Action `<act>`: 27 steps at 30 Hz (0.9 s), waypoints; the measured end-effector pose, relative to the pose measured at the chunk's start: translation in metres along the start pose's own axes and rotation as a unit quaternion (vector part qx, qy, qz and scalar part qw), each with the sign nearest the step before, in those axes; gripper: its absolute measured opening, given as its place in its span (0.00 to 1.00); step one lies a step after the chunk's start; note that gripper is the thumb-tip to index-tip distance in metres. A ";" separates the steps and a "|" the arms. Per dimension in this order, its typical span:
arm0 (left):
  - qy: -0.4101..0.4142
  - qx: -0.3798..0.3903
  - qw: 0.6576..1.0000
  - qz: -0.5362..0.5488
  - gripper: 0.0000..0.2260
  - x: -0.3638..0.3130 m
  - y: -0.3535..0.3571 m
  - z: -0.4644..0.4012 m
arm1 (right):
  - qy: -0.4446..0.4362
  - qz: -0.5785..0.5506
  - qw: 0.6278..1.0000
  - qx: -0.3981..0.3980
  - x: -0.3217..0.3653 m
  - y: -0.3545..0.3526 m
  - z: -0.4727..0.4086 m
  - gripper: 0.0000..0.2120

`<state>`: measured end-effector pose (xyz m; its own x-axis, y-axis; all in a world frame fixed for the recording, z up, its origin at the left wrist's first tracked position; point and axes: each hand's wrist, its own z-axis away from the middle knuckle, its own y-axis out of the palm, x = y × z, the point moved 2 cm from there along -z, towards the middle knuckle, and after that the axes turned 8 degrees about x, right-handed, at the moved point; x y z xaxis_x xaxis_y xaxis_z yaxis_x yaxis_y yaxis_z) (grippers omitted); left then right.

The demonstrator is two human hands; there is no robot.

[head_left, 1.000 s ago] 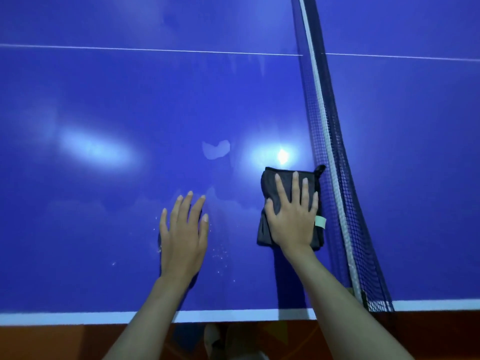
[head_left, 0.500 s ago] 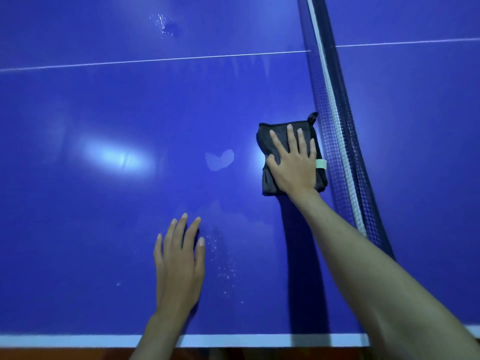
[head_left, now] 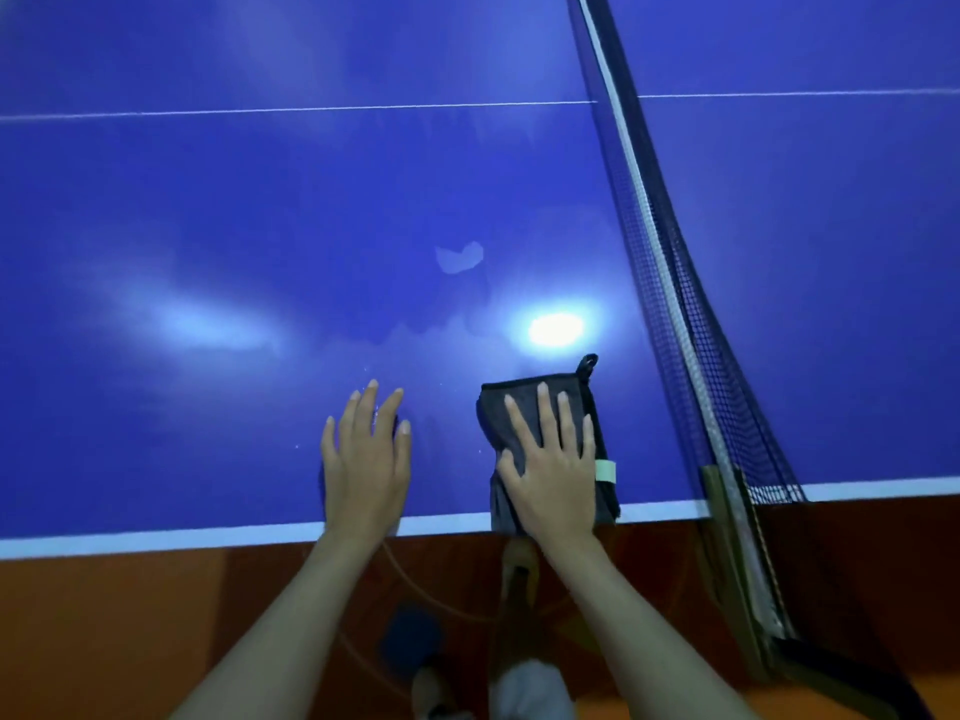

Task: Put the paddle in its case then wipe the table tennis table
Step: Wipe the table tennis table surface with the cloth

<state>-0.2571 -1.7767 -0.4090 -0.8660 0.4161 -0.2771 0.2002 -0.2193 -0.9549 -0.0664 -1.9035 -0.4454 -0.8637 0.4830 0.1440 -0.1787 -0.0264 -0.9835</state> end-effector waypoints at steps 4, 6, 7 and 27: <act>-0.025 0.003 1.000 0.003 0.23 0.023 0.004 0.016 | 0.016 0.001 1.000 0.000 0.022 0.009 0.059 0.33; -0.026 -0.004 1.000 -0.001 0.24 0.031 0.004 0.015 | 0.024 0.004 1.000 0.001 0.026 0.011 0.068 0.33; -0.027 -0.010 1.000 -0.003 0.24 0.034 0.004 0.012 | 0.024 0.005 1.000 0.001 0.026 0.010 0.066 0.33; -0.009 -0.033 0.998 -0.047 0.24 0.053 0.017 -0.037 | 0.011 -0.005 0.999 -0.049 0.049 -0.022 -0.252 0.29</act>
<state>-0.2824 -1.7260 -0.4437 -0.8904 0.4159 -0.1850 0.1469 -0.1222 -0.9816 0.0142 -1.6582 -0.4438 -0.8512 0.5021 0.1528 -0.1398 0.0636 -0.9881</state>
